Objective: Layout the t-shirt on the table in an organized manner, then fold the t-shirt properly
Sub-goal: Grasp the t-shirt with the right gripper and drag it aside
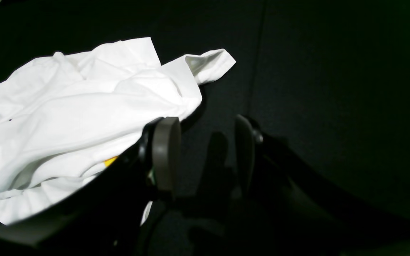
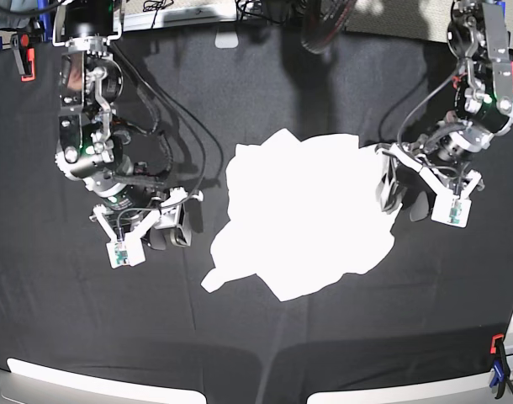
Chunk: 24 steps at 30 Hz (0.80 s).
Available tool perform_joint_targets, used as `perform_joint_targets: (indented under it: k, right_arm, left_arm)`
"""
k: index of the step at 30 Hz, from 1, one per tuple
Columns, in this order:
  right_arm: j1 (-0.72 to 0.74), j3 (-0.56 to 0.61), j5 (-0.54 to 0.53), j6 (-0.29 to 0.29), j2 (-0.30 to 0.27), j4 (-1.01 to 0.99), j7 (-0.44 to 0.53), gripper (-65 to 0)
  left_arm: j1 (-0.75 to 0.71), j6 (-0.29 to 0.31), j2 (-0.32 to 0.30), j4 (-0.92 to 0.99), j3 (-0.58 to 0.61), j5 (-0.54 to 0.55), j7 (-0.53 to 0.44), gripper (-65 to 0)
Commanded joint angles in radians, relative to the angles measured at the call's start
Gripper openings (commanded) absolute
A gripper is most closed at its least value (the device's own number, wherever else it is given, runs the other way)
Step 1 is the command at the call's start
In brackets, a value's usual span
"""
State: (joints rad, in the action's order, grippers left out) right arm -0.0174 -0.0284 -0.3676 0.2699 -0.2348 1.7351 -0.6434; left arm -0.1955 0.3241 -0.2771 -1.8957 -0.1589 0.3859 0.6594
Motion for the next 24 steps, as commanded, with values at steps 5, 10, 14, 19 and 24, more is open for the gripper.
perform_joint_targets:
  k: [5, 10, 14, 19, 24]
  right_arm:
    - [0.017, -0.004, -0.011, -0.001, 0.049, 0.002, 0.030, -40.0]
    - [0.017, -0.004, -0.010, -0.001, 0.148, -0.126, 0.055, -40.0]
    - [0.017, -0.005, -0.068, 0.003, 0.195, -0.228, 0.058, -40.0]
    - [0.029, -0.005, -0.138, 0.091, 0.225, -0.236, 0.057, -40.0]
    - [0.048, -0.005, -0.142, 0.097, 0.243, -0.237, 0.056, -40.0]
  left_arm:
    - [0.018, 0.000, -0.006, -0.017, -0.004, 0.010, -0.001, -34.5]
    - [0.015, 0.000, -0.006, -0.017, -0.004, 0.010, 0.006, -34.5]
    - [0.015, 0.000, -0.006, -0.017, -0.004, 0.009, 0.005, -34.5]
    - [0.015, 0.000, -0.006, -0.017, -0.004, 0.009, 0.005, -34.5]
    - [0.015, 0.000, -0.006, -0.017, -0.004, 0.010, 0.006, -34.5]
